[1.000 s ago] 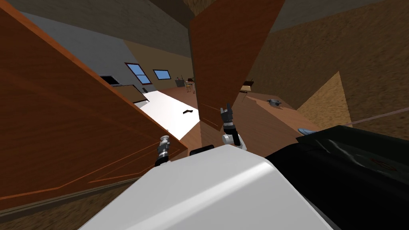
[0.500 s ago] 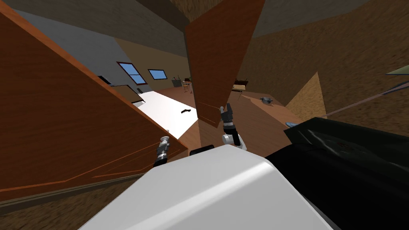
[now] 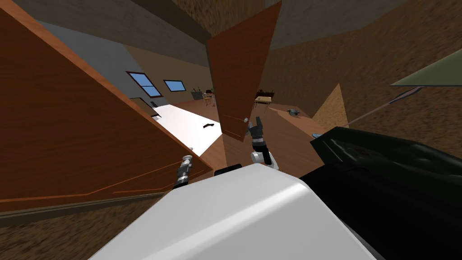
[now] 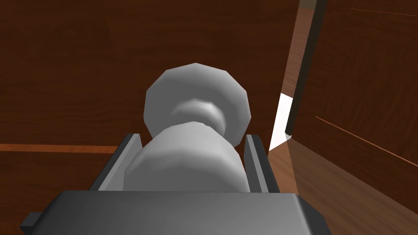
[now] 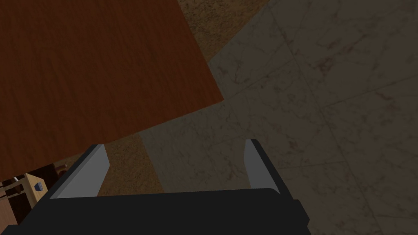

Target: Pull the door open

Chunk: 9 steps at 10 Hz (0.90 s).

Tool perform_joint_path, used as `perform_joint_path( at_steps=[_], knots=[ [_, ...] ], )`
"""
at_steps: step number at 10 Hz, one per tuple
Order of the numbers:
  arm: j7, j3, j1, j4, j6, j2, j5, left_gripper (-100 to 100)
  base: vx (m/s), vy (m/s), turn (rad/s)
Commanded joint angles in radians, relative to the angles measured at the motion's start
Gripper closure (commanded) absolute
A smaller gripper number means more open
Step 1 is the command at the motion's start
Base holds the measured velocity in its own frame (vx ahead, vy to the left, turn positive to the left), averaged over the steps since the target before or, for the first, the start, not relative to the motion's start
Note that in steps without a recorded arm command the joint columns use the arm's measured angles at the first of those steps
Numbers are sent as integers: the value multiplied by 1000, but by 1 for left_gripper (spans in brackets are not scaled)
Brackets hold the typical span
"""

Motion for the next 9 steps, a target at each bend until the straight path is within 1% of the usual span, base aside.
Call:
perform_joint_path(
  at_steps=[1, 6, 9],
  knots=[
    [16, -14, 8, 2, -18, 13, -7, 100, -135, 19, -97],
    [70, -61, 34, 10, -81, 56, -29, 100, -205, 46, -128],
    [100, -87, 49, 14, -115, 80, -41, 100, -194, 30, -92]
  ],
)
